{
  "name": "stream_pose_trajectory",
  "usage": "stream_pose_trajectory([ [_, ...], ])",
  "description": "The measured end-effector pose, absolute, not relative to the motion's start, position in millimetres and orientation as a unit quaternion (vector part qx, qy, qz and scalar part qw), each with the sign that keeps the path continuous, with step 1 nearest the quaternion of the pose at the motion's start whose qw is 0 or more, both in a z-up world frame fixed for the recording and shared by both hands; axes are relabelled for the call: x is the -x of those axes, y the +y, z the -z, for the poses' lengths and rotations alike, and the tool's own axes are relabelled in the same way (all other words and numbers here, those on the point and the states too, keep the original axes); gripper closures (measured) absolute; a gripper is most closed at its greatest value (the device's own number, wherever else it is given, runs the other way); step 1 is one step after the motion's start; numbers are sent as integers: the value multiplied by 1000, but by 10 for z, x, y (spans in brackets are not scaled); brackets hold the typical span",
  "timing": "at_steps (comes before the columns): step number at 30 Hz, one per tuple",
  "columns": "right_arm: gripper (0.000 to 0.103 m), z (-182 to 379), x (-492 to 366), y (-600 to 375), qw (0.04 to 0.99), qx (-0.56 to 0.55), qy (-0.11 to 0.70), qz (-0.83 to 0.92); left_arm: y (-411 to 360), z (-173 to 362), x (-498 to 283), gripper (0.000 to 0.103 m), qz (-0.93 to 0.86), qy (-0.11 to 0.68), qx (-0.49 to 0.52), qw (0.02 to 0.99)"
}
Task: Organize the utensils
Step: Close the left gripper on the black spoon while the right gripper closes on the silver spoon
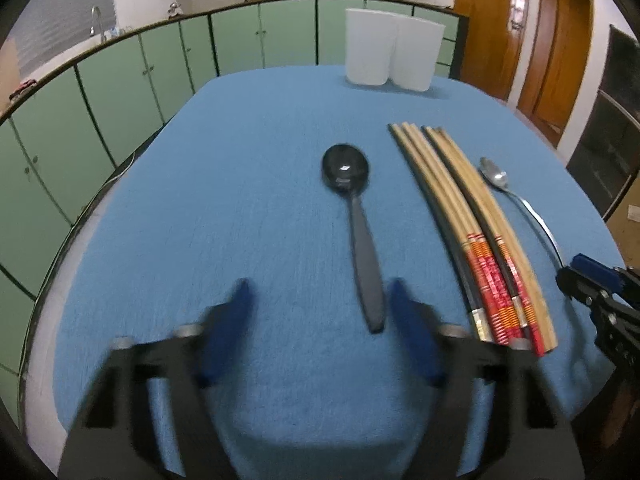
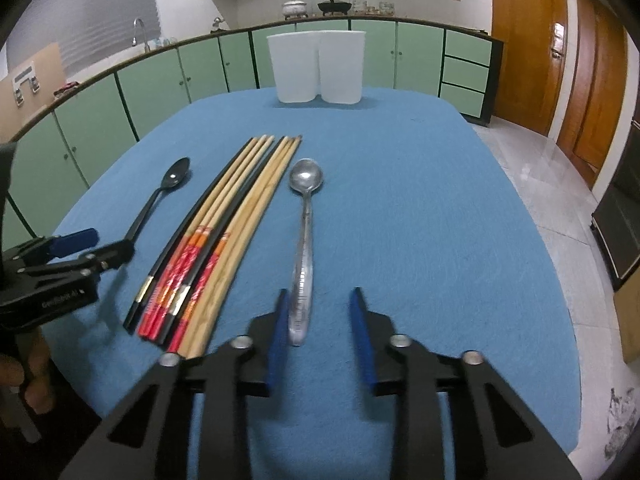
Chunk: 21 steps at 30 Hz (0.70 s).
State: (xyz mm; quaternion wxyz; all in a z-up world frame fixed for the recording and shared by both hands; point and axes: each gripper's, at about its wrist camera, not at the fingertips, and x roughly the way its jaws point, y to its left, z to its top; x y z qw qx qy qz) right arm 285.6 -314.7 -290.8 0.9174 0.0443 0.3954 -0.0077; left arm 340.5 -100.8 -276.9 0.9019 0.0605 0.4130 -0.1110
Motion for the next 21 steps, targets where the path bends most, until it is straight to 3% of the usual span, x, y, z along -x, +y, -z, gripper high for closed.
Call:
stream_pose_trajectory([
  [1, 79, 2909, -2865, -3169, 917, -50, 396, 6, -1018, 2761, -3405, 59, 113, 412, -60, 902],
  [4, 78, 2914, -2854, -3185, 917, -55, 394, 1, -1071, 2765, -3371, 72, 121, 406, -59, 904],
  [10, 82, 2931, -2852, -3188, 921, -58, 386, -2, -1108, 2769, -3378, 91, 136, 402, -50, 904],
  [11, 91, 2927, -2854, -3195, 921, -62, 386, -4, -1091, 2761, -3393, 91, 138, 403, -45, 904],
  [12, 94, 2919, -2855, -3200, 920, -64, 386, -6, -1071, 2752, -3395, 91, 139, 404, -38, 903],
  [21, 93, 2950, -2850, -3199, 920, -67, 387, -8, -1005, 2761, -3415, 89, 135, 416, -23, 899],
])
